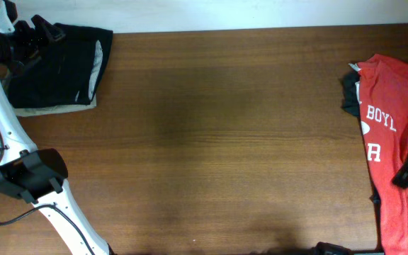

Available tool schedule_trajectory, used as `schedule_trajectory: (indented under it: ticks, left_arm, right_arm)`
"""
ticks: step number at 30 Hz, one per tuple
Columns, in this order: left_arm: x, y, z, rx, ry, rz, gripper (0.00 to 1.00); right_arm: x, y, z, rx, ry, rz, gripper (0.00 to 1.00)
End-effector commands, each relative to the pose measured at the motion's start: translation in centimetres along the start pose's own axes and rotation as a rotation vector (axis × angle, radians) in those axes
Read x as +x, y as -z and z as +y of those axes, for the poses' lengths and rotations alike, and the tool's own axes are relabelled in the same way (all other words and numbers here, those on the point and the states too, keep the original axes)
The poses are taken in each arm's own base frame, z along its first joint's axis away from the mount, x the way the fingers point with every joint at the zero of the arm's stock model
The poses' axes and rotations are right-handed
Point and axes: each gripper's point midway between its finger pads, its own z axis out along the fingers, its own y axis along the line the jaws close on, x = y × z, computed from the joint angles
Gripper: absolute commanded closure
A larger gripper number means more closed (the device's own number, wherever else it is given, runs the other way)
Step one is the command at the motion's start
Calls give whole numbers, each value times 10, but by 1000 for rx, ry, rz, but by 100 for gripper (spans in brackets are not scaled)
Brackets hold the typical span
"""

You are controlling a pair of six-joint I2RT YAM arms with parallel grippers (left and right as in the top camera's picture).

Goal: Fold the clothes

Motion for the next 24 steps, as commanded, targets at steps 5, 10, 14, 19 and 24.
schedule_trajectory:
  ticks: [5,10,14,19,24]
  left_arm:
    - [-3,15,-7,-4,-25,-31,1]
    - [-3,15,-7,-4,-25,-31,1]
    - [-3,15,-7,-4,-25,-31,1]
    - [-3,15,-7,-4,-25,-31,1]
    - [-3,15,-7,-4,-25,-31,1]
  right_arm:
    - [82,13,-8,-47,53,13,1]
    - [106,22,-13,-97,90,-55,1]
    - [93,21,8,-247,95,-194,1]
    - [92,-17,38,-354,100,-275,1]
    - [113,-89,70,-408,93,-339,1]
